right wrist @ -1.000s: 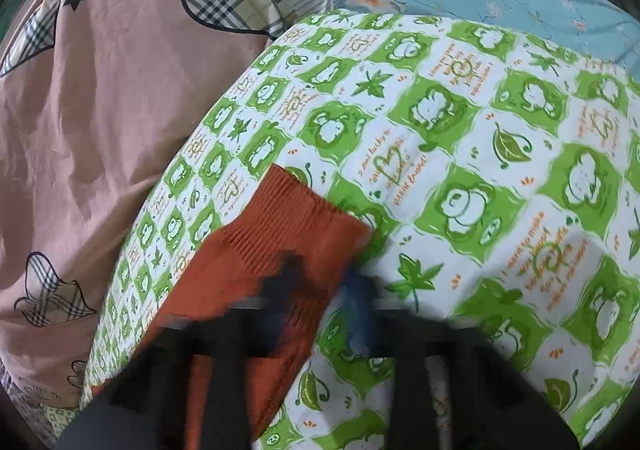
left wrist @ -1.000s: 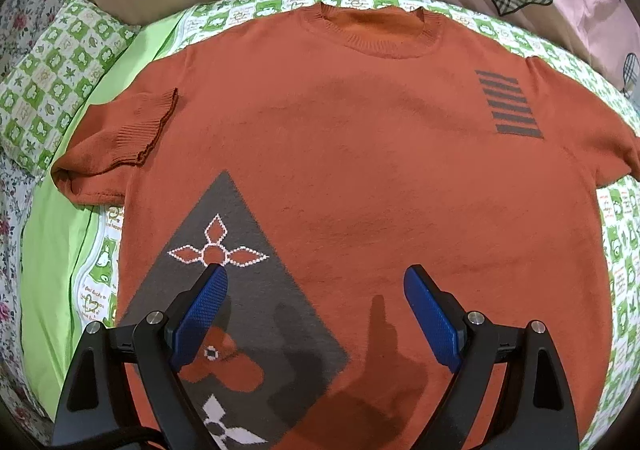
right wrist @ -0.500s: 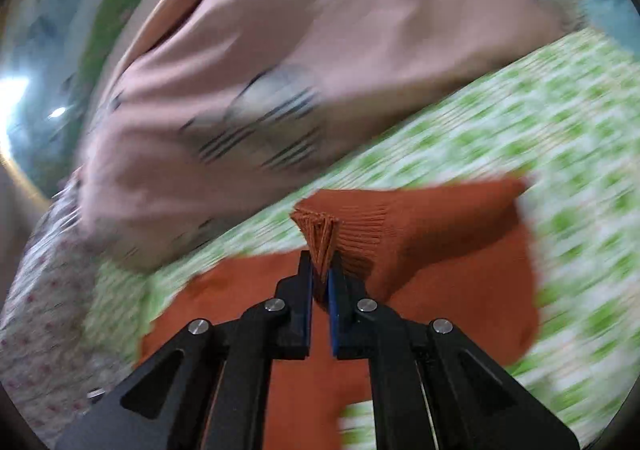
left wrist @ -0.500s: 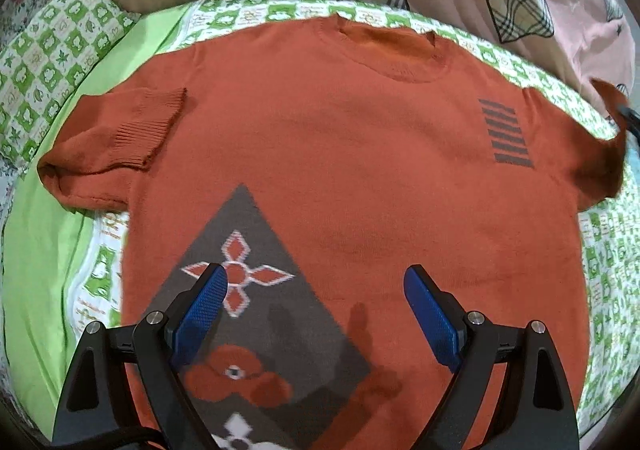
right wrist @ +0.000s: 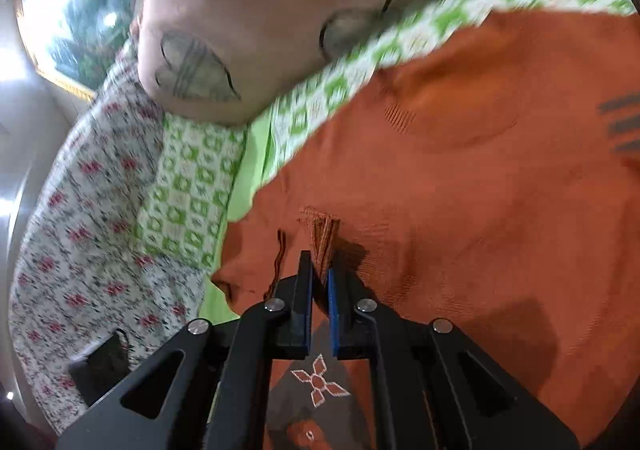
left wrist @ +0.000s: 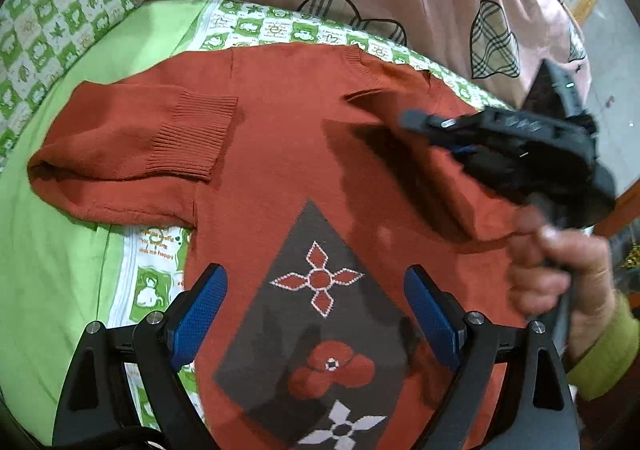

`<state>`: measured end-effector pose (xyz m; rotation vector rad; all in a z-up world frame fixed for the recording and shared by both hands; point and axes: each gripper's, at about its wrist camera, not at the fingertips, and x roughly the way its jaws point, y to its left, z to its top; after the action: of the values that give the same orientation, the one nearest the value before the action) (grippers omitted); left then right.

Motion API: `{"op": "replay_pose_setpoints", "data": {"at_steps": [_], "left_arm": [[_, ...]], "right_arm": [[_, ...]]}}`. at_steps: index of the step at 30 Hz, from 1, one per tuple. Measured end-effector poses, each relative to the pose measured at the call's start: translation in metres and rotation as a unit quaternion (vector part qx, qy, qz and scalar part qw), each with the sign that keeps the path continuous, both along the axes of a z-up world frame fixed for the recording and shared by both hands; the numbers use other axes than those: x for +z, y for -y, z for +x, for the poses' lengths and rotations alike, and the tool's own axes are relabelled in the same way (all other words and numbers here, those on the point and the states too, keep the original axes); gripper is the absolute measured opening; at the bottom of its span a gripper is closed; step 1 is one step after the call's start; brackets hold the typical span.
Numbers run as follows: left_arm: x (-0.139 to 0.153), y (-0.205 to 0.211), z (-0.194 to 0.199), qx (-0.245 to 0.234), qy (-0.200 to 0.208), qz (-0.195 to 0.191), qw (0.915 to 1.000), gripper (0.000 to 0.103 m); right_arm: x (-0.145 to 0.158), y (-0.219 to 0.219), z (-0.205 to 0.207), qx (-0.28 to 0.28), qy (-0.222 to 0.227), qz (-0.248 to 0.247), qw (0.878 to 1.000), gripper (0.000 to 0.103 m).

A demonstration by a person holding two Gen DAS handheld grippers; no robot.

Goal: Fold small clothes

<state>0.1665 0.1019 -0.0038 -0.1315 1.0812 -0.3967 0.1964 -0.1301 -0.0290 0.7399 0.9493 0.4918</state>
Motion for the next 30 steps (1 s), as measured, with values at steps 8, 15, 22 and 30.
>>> {"op": "replay_pose_setpoints", "data": {"at_steps": [8,15,22,30], "left_arm": [[-0.023,0.007,0.046,0.037,-0.042,-0.042,0.9975,0.091],[-0.053,0.054,0.099,0.049,-0.068,-0.042,0.9956,0.091],[-0.058,0.092,0.149,-0.016,-0.049,-0.059,0.9969,0.056],[-0.009,0.085,0.128,-0.045,0.041,-0.049,0.9969,0.002]], "right_arm": [[-0.037,-0.004,-0.002,0.028,-0.062,0.008,0.998,0.042],[-0.015,0.066,-0.035,0.047,-0.028,-0.01,0.998,0.042],[-0.003,0.139,-0.067,0.006,-0.032,-0.044,0.999,0.042],[0.002,0.18,-0.094,-0.128,-0.041,-0.046,0.99,0.042]]}}
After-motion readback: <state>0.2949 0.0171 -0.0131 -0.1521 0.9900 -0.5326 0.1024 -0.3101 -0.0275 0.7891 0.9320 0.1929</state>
